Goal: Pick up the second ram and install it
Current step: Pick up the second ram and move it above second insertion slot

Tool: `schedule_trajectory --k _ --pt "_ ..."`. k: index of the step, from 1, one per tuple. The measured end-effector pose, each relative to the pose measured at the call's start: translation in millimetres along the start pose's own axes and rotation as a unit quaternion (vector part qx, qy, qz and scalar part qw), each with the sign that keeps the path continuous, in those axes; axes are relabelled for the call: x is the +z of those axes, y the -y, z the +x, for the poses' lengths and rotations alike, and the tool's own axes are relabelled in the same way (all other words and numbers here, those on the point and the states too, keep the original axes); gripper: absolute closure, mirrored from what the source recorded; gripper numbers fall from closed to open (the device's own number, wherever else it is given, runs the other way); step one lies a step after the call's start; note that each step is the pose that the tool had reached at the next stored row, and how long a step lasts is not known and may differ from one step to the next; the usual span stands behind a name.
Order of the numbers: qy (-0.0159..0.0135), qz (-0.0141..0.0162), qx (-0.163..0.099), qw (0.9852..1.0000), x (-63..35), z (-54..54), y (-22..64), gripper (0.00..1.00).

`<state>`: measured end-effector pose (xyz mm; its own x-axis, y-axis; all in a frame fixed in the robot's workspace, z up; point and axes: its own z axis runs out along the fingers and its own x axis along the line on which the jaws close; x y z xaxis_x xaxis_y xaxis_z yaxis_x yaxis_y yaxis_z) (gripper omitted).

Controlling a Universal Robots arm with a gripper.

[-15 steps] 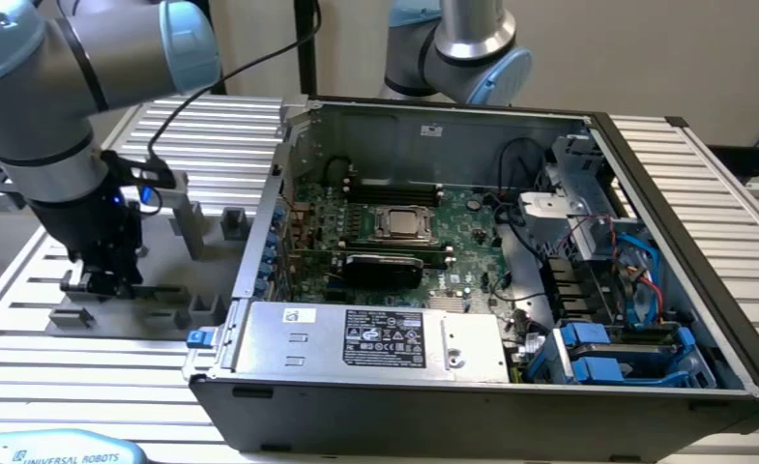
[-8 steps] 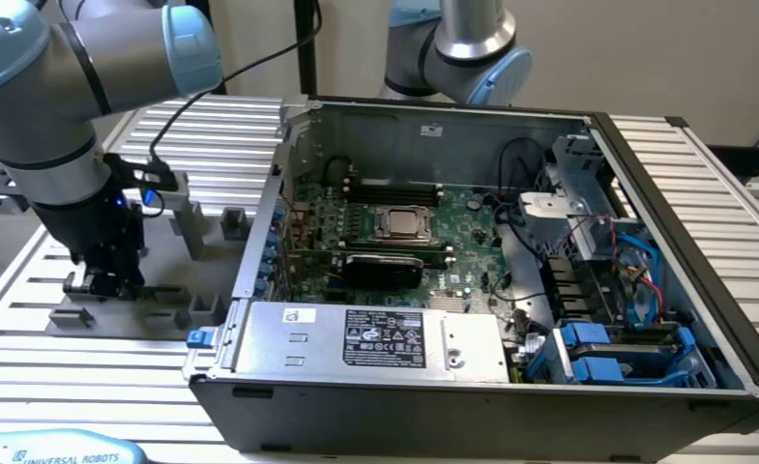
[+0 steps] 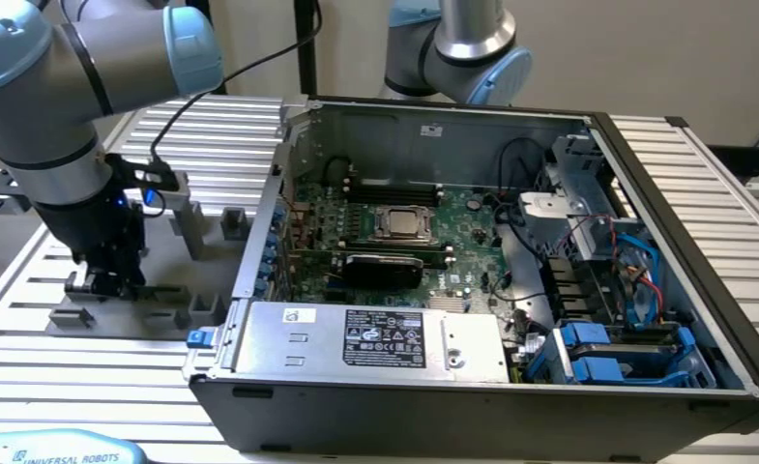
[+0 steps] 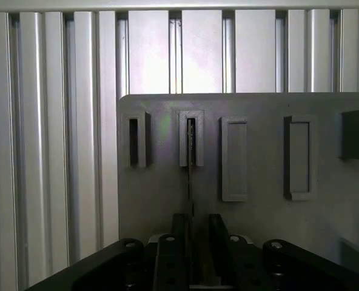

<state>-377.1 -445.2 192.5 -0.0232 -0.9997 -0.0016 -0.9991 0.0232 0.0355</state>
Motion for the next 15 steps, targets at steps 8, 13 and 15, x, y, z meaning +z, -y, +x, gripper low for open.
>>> schedule_trajectory --k 8,13,15 --pt "0.0 -0.0004 -0.001 1.0 0.1 -0.1 0.1 0.79" --pt "-0.0001 -0.0008 -0.001 1.0 0.0 0.0 0.3 0.86" --pt "0.0 -0.0009 -0.001 1.0 0.0 0.0 0.4 0.87"
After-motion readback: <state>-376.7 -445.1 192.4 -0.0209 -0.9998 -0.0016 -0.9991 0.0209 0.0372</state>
